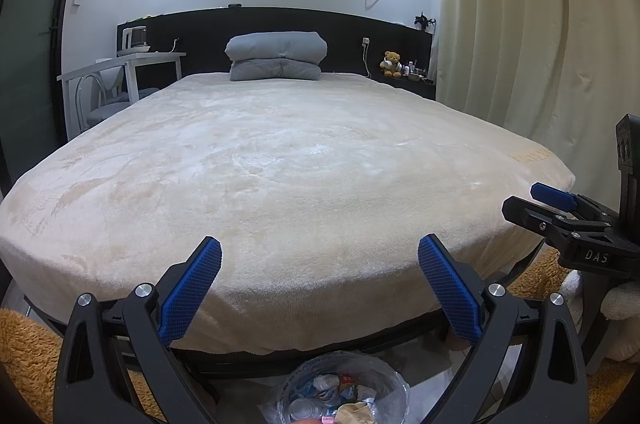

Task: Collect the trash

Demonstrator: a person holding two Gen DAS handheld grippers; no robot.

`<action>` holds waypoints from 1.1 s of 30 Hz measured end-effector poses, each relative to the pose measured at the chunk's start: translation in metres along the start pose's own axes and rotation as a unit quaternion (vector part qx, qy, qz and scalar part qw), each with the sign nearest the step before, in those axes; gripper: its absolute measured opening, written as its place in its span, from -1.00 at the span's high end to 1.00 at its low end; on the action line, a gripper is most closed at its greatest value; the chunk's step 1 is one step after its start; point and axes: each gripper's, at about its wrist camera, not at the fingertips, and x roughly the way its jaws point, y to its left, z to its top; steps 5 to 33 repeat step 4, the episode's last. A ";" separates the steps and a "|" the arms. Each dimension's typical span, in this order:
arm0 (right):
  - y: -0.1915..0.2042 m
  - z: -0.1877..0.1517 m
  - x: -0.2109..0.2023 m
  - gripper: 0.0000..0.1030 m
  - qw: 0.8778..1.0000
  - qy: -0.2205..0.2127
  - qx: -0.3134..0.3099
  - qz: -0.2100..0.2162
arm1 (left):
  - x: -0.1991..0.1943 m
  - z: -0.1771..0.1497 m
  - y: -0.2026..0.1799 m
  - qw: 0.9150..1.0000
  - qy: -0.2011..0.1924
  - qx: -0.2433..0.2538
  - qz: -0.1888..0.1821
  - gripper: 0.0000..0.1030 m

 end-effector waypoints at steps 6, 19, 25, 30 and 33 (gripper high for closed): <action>0.000 0.000 0.000 -0.91 1.000 0.000 0.000 -0.001 | 0.001 0.001 0.000 1.000 0.000 -0.001 0.000 -0.87; 0.000 0.000 0.000 -0.91 1.000 0.000 0.000 -0.001 | 0.001 0.001 0.000 1.000 0.000 -0.001 0.000 -0.87; 0.000 0.000 0.000 -0.91 1.000 0.000 0.000 -0.001 | 0.001 0.001 0.000 1.000 0.000 -0.001 0.000 -0.87; 0.000 0.000 0.000 -0.91 1.000 0.000 0.000 -0.001 | 0.001 0.001 0.000 1.000 0.000 -0.001 0.000 -0.87; 0.000 0.000 0.000 -0.91 1.000 0.000 0.000 -0.001 | 0.001 0.001 0.000 1.000 0.000 -0.001 0.000 -0.87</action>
